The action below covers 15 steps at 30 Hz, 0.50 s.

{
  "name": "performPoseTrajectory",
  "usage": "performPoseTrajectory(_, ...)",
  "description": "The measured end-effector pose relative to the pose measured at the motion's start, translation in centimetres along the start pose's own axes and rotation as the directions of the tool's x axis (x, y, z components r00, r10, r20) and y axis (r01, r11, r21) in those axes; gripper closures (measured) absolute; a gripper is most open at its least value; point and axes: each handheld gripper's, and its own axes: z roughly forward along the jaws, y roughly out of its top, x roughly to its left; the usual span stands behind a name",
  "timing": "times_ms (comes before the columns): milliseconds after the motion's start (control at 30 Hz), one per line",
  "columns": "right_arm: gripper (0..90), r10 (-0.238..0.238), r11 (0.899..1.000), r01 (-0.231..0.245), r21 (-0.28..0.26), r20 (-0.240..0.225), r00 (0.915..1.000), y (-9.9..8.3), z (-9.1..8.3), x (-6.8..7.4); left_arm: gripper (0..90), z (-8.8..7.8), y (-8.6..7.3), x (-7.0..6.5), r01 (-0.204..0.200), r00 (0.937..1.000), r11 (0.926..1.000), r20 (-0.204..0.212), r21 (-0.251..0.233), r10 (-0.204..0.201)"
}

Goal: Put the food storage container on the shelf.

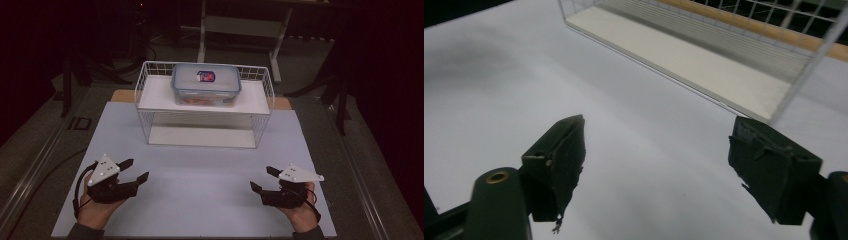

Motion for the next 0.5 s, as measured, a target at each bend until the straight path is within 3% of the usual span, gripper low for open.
performPoseTrajectory(133,20.1,-0.022,0.999,0.023,-0.032,0.034,0.9992,-0.8,-1.3,0.7,28.6,-1.2,-0.9,0.2,0.02,0.9995,0.9995,-0.024,-0.023,-0.021)
performPoseTrajectory(300,20.1,-0.04,0.998,0.043,-0.045,0.052,0.9978,-1.0,-1.2,0.7,27.4,-2.3,-1.4,0.6,0.013,0.9981,0.9987,-0.06,-0.049,-0.016)
performPoseTrajectory(500,20.3,-0.035,0.998,0.038,-0.043,0.058,0.9977,-1.3,-0.9,0.3,27.2,-1.5,-1.9,1.3,0.038,0.9961,0.9984,-0.077,-0.042,-0.042)
